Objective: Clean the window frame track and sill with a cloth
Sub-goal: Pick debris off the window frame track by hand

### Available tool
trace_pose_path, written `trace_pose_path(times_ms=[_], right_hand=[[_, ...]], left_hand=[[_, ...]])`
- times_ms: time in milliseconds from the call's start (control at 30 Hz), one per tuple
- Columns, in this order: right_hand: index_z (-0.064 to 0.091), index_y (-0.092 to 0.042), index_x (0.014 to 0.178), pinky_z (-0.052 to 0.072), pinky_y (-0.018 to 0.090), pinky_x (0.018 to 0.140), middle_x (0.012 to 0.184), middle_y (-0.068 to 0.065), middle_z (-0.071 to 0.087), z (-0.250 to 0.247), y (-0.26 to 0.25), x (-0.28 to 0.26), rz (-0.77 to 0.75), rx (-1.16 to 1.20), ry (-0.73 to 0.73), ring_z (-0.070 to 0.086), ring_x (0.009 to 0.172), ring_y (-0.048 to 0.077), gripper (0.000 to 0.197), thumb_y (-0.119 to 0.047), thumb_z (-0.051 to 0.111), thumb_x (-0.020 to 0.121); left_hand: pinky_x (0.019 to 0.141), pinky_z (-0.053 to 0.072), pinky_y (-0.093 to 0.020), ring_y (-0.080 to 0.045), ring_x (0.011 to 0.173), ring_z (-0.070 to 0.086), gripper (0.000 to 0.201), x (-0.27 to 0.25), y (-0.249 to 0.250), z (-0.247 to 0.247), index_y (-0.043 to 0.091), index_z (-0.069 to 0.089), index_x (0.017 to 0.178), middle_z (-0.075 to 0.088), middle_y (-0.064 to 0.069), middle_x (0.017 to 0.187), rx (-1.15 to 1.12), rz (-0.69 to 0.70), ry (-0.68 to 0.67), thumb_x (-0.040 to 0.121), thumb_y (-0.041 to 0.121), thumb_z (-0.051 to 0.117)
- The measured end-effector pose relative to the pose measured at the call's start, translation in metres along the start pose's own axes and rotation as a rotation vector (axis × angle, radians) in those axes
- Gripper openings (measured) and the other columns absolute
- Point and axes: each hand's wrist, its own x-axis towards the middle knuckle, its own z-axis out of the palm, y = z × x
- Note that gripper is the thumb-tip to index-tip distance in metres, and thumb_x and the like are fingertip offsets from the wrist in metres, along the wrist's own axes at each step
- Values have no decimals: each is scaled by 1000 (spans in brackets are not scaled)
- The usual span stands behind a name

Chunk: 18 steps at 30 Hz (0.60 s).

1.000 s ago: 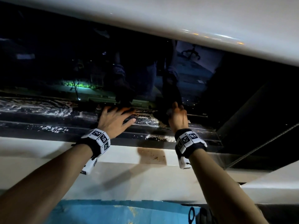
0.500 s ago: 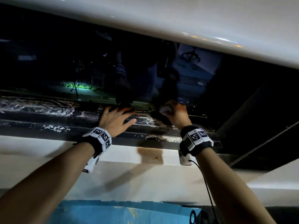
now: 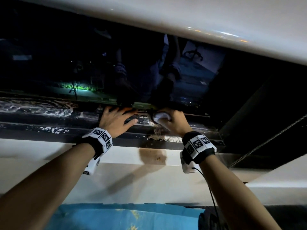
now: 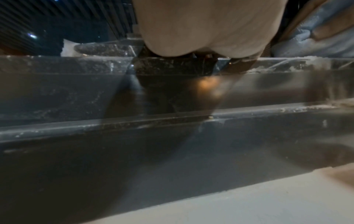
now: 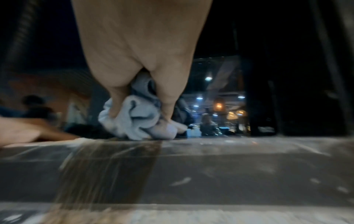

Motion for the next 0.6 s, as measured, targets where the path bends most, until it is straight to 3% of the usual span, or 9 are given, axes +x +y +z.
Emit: trace_pose_path(times_ms=[67,133,200,267,467,533,600], right_hand=[[71,-10,91,35,-1,67,91,-3,70,-6,12,1,10,-4,110,58,84,-1,14,-9,69,77],[70,-9,88,43,15,69,93,5,70,0,23,4,44,-77,183,64,85,18,11,-9,67,78],[68,-8,92,47,33,69,98,14,67,14,23,11,129,-188,168,63,86,35,12,-10,62,81],[63,-11,101,47,39,70,104,18,63,31,11,19,208,-236,99,60,90,38,21,-9,57,81],[64,-20,102,53,37,70,98,9,69,47,-28,14,69,-170,-35,64,89,32,20,-23,61,82],[67,-23,100,53,32,74,95,4,71,30,-32,2,20,-95,-51,66,90,23,21,-29,64,80],[69,-20,98,46,19,69,92,3,72,8,-33,-8,23,-31,-35,66,85,11,20,-23,63,79]], left_hand=[[104,18,-43,-22,130,39,65,0,-1,0,46,23,142,32,13,149,-2,1,0,84,68,5],[103,20,-43,-22,128,41,67,0,-2,1,46,25,142,34,13,148,6,2,8,83,68,3],[102,20,-42,-21,126,43,68,0,-2,2,46,25,141,35,13,148,16,3,13,82,69,1],[100,20,-41,-21,126,43,67,0,0,2,46,28,141,36,13,148,14,1,15,83,69,4],[101,20,-41,-20,128,39,55,0,0,-1,45,30,140,36,13,147,19,1,28,91,66,15],[102,19,-42,-20,129,39,52,0,1,-1,46,28,140,36,12,148,23,1,27,92,63,19],[103,19,-42,-21,130,38,52,0,2,-2,46,26,141,35,12,149,26,-3,22,92,63,19]])
